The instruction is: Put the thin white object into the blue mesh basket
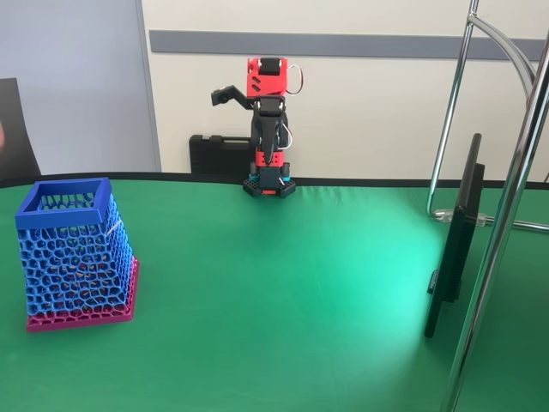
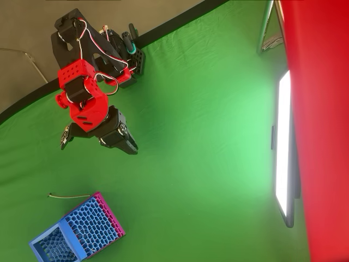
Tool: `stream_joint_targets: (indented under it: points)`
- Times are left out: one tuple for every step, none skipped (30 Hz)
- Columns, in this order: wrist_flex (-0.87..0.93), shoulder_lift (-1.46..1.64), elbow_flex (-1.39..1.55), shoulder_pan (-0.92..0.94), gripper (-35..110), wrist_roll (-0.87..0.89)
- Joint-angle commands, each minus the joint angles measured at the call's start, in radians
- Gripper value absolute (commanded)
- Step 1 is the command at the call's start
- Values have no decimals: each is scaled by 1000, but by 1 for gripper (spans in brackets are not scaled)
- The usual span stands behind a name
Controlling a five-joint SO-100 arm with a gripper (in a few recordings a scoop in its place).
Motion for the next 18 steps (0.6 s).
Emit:
stream_joint_targets:
  points:
    - [-120,144,163,-14,2,15]
    - [-146,181,209,-18,2,20]
    - [-169,216,256,-26,2,21]
    - [-196,252,305,-31,1,26]
    - [-225,290,356,-35,1,34]
    - [-252,330,403,-38,1,35]
    - [-276,368,451,-43,1,35]
    - [-302,408,499,-46,1,34]
    - [-325,448,541,-48,1,31]
    - [-342,486,581,-49,1,32]
    - [-354,520,617,-52,1,32]
    - [-359,552,649,-55,1,28]
    - [-362,583,680,-58,1,23]
    - [-364,615,709,-58,1,18]
    - [-365,646,738,-58,1,11]
    - [-368,672,764,-58,1,8]
    - [-368,696,787,-55,1,9]
    - [-368,718,810,-55,1,8]
